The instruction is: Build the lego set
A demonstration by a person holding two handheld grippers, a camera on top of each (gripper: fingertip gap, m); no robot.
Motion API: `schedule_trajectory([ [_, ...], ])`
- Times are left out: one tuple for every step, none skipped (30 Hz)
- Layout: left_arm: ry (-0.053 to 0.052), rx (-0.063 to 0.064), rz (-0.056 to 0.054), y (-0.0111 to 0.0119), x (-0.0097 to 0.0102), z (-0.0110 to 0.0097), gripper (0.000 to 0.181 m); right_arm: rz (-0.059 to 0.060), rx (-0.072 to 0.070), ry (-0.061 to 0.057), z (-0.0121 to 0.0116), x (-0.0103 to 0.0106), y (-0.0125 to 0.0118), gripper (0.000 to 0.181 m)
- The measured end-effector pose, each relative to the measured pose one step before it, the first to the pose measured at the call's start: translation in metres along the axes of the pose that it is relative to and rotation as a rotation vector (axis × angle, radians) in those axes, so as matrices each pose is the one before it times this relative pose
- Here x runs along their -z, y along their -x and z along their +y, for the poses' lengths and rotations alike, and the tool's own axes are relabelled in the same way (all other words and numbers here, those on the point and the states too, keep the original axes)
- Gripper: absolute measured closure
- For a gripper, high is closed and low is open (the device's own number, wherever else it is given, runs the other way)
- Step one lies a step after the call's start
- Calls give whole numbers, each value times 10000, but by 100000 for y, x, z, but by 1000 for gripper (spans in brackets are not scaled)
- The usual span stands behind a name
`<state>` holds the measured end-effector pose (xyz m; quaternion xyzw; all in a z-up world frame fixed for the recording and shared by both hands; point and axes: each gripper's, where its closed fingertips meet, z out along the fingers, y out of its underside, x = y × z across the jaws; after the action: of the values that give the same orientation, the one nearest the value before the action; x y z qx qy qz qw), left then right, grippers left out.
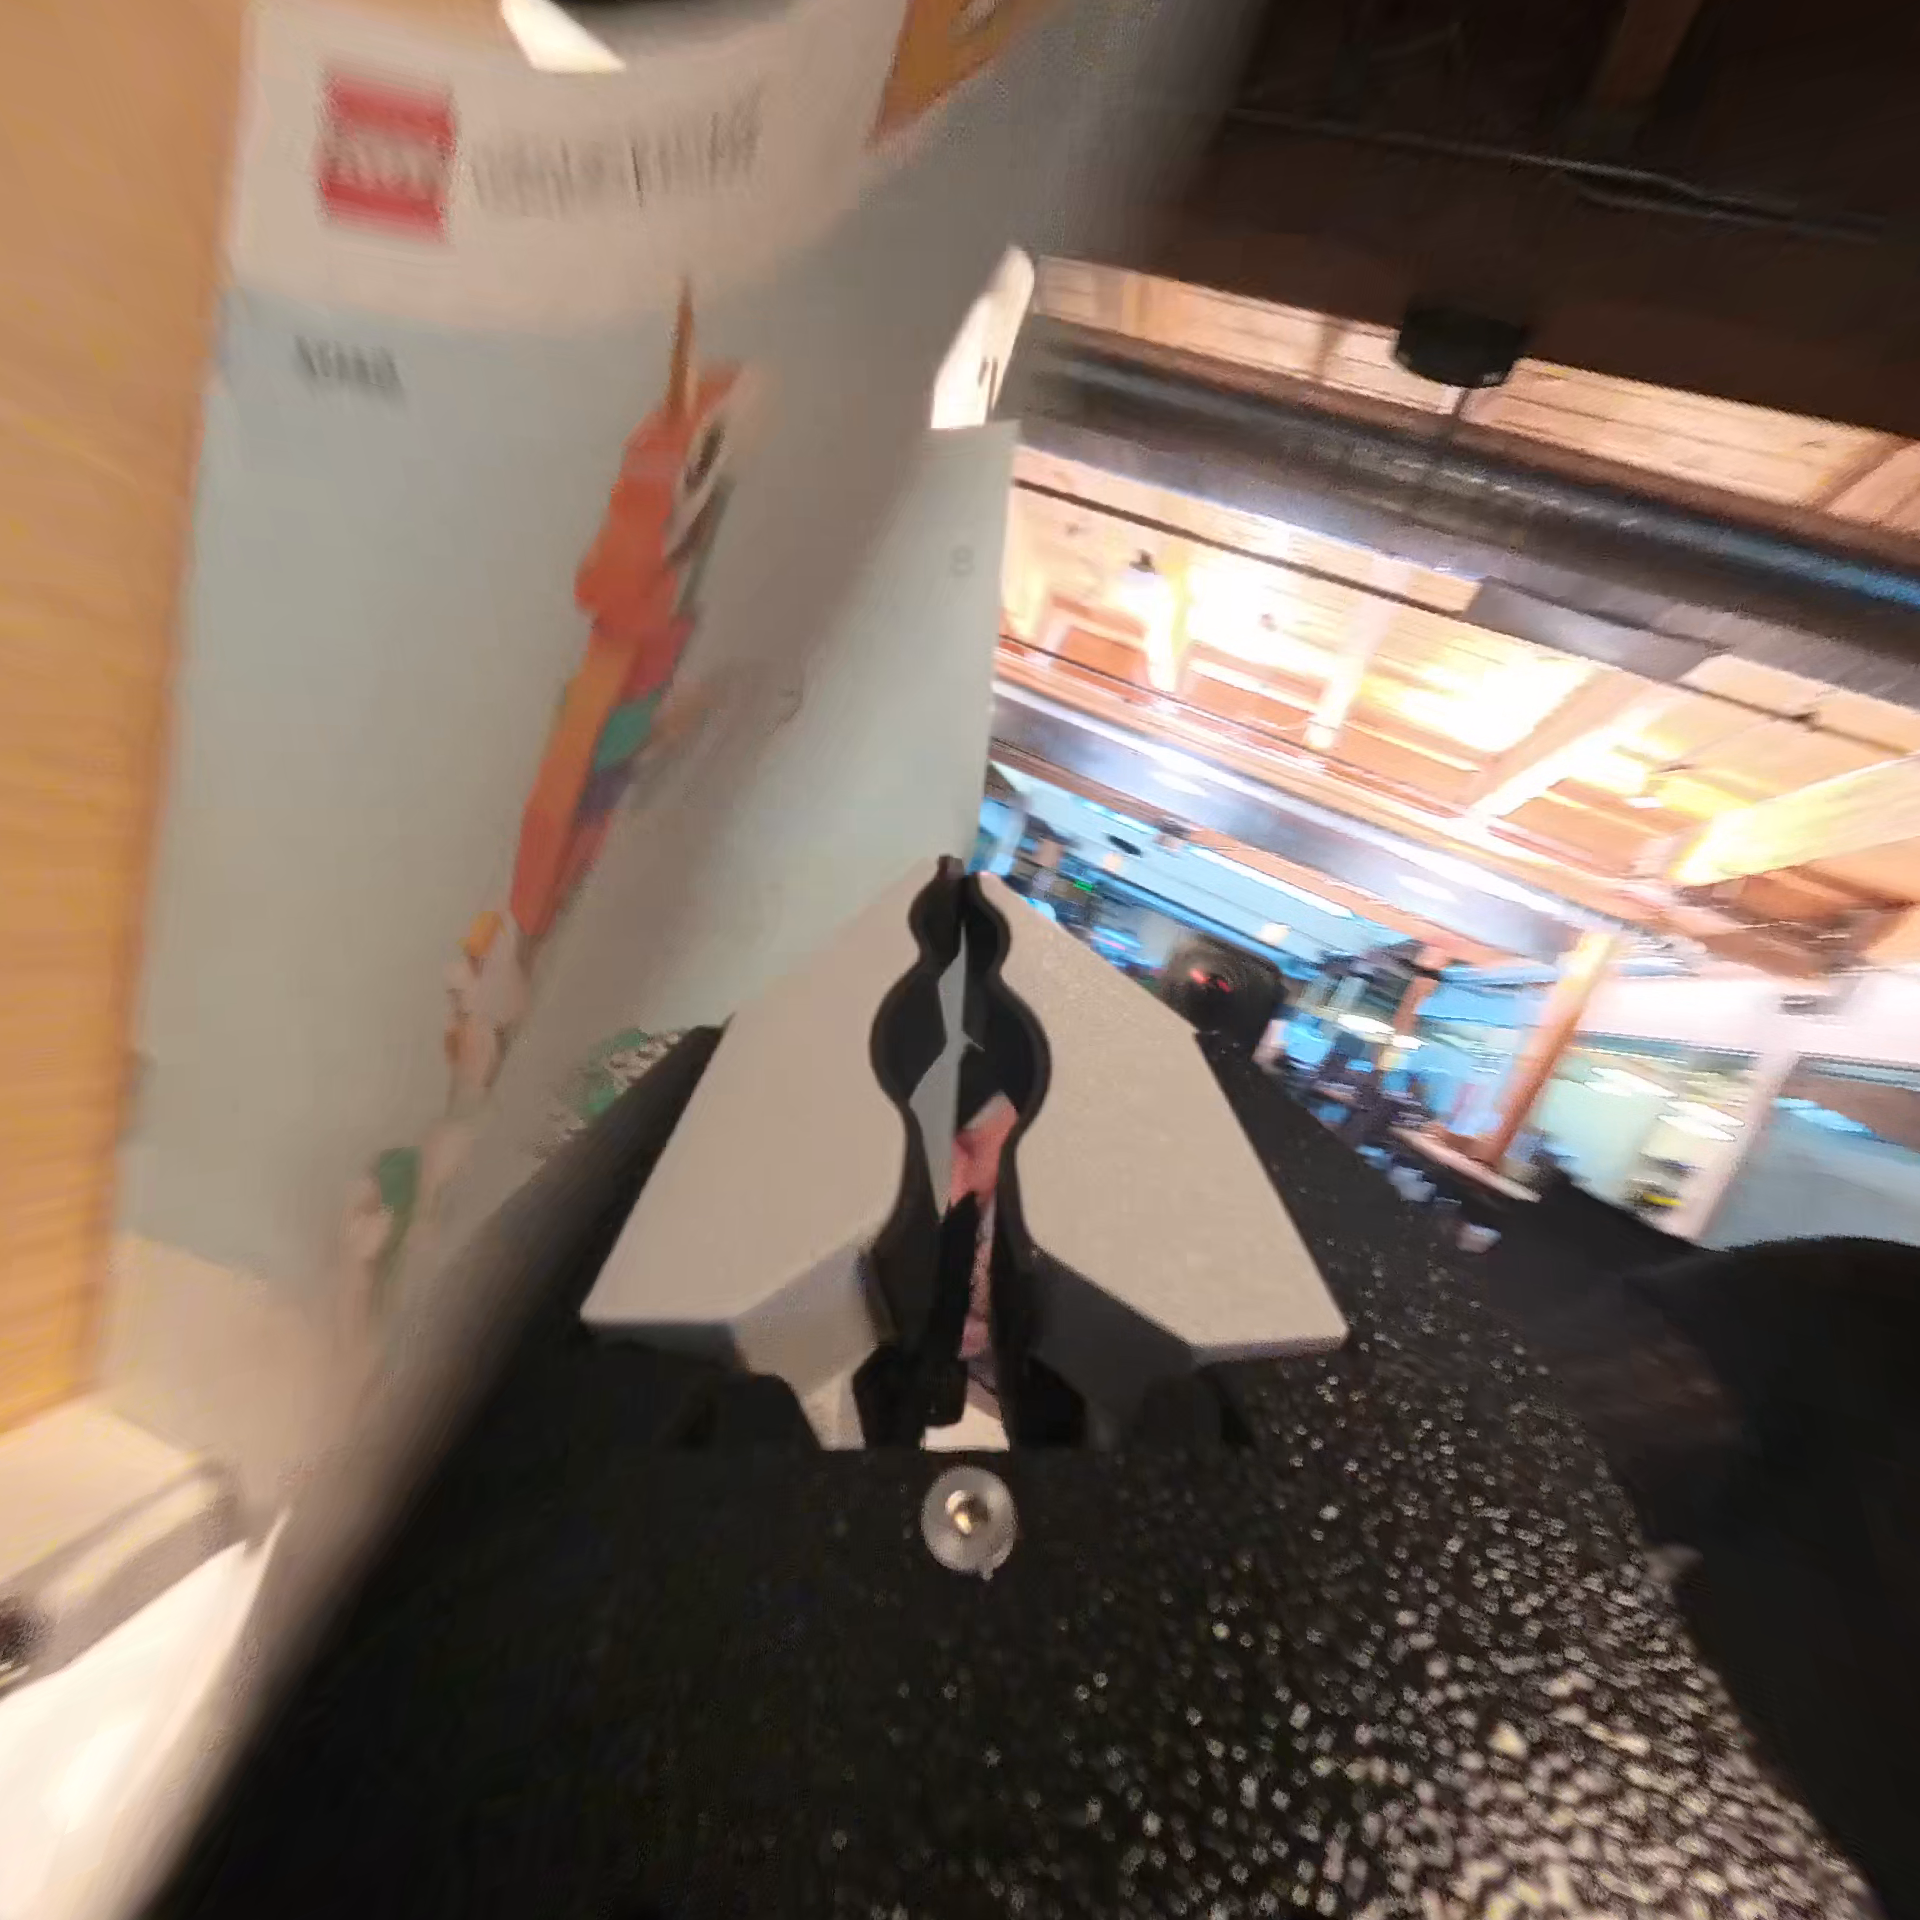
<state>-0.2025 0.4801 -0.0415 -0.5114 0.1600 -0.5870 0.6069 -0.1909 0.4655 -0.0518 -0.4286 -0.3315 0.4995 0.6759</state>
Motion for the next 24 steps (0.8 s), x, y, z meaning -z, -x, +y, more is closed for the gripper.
schedule_trajectory([
  [-82,-324,-223,33,309,-442,181,501,284,-148,-250,487,-800,82],
  [-62,-352,-220,-1,354,-439,181,522,346,-199,-354,513,-773,82],
  [-34,-317,-240,53,391,-412,181,589,412,-255,-490,500,-794,83],
  [-2,-278,-224,46,428,-322,181,737,490,-279,-586,460,-954,84],
  [-34,-215,-203,127,403,-367,181,787,528,-199,-489,335,-1022,85],
  [-21,-97,-162,116,455,-300,181,562,479,-50,-284,162,-702,88],
  [-7,-40,-127,124,446,-235,181,213,370,68,-97,-28,-137,92],
  [-51,-51,-142,159,471,-277,181,-83,324,131,-7,-183,397,98],
  [-49,-41,-171,211,496,-198,181,-224,369,170,45,-321,733,104],
  [-23,6,-149,265,514,-217,181,-302,459,236,172,-458,938,113],
  [-19,4,-171,233,531,-145,181,-411,520,365,389,-663,1133,133],
  [-82,2,-227,312,591,-242,181,-426,427,524,587,-920,1145,154],
  [-90,15,-171,251,597,-246,181,-365,194,659,734,-1156,993,158],
  [-51,-24,-143,170,636,-204,181,-446,-21,804,912,-1308,991,163],
  [-41,-98,-217,286,588,-184,181,-538,-179,927,1078,-1414,984,167],
  [-10,-132,-317,505,350,-291,181,-444,-216,928,1089,-1426,696,168],
  [17,-94,-342,528,528,-122,181,-277,-174,756,856,-1310,338,168],
  [45,-46,-369,642,457,-60,181,-130,-134,430,393,-1061,99,168],
  [87,27,-330,663,433,8,181,-156,-79,92,-55,-803,162,168],
  [143,133,-135,586,315,-35,181,-231,-64,-53,-250,-600,328,168],
  [161,197,4,284,360,83,181,-180,-32,7,-167,-495,301,168],
  [121,148,-80,363,399,85,179,-78,48,132,-9,-420,177,168],
  [32,19,12,160,438,23,173,-27,116,164,44,-318,107,168],
  [-78,5,-19,164,517,-154,170,2,147,123,11,-223,75,168],
])
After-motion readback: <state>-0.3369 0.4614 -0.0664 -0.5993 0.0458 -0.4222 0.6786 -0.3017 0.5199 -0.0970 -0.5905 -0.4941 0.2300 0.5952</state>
